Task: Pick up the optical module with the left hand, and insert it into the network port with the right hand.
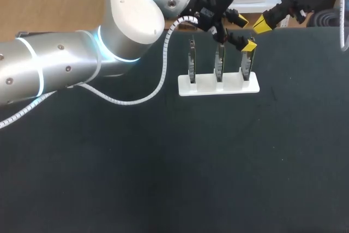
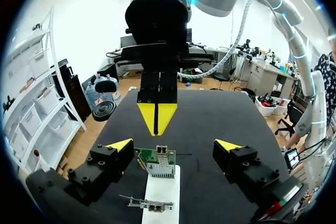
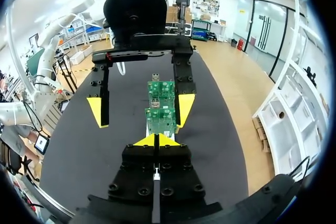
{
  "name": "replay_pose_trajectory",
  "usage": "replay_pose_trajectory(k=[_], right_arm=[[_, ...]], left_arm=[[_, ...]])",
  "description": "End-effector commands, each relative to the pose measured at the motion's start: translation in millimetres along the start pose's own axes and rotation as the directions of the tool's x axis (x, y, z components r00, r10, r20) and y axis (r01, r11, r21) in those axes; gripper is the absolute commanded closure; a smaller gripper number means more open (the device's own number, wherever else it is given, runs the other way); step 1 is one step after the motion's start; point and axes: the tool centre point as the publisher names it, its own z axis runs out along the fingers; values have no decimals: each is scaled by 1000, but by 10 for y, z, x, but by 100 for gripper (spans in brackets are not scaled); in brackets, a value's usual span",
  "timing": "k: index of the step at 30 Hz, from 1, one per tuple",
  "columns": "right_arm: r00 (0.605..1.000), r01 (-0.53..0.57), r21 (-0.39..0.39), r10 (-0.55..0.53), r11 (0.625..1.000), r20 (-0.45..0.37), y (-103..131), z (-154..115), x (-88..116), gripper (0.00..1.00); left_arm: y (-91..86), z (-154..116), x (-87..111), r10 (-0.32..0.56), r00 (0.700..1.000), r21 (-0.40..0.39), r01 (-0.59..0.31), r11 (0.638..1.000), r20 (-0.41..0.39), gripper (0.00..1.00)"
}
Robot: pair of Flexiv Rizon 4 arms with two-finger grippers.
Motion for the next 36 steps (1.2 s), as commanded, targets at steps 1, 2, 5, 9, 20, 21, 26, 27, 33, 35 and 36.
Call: replay_pose_trajectory(k=[1,2,5,9,20,21,26,27,33,35,36], right_arm=[[1000,0,25,0,1000,-5,82,-50,-4,100],[1000,0,27,0,1000,-6,81,-56,-2,100],[1000,2,35,-2,999,-10,77,-86,-8,100],[1000,9,48,-9,999,-16,77,-134,-15,100],[1000,6,70,-4,998,-28,74,-199,9,100],[1000,6,73,-4,997,-31,72,-203,7,100],[999,-11,86,14,996,-30,66,-220,3,0],[999,-11,86,14,996,-30,66,-220,3,0],[999,-11,86,14,996,-30,66,-220,3,0],[999,-11,86,14,996,-30,66,-220,3,0],[999,-11,86,14,996,-30,66,-220,3,0]], left_arm=[[12,-41,-36,8,1000,-7,-8,1000,-2,0],[33,-65,-48,13,1000,-11,-13,1000,-1,0],[123,-198,-114,33,999,-51,-33,998,3,0],[222,-397,-204,66,998,-97,-66,993,2,0],[235,-554,-183,76,997,-122,-78,990,-17,0],[227,-553,-178,68,997,-120,-70,990,-20,0],[221,-548,-170,64,998,-113,-66,991,-19,0],[221,-548,-170,64,998,-113,-66,991,-19,0],[221,-548,-170,64,998,-113,-66,991,-19,0],[221,-548,-170,64,998,-113,-66,991,-19,0],[221,-548,-170,64,998,-113,-66,991,-19,0]])
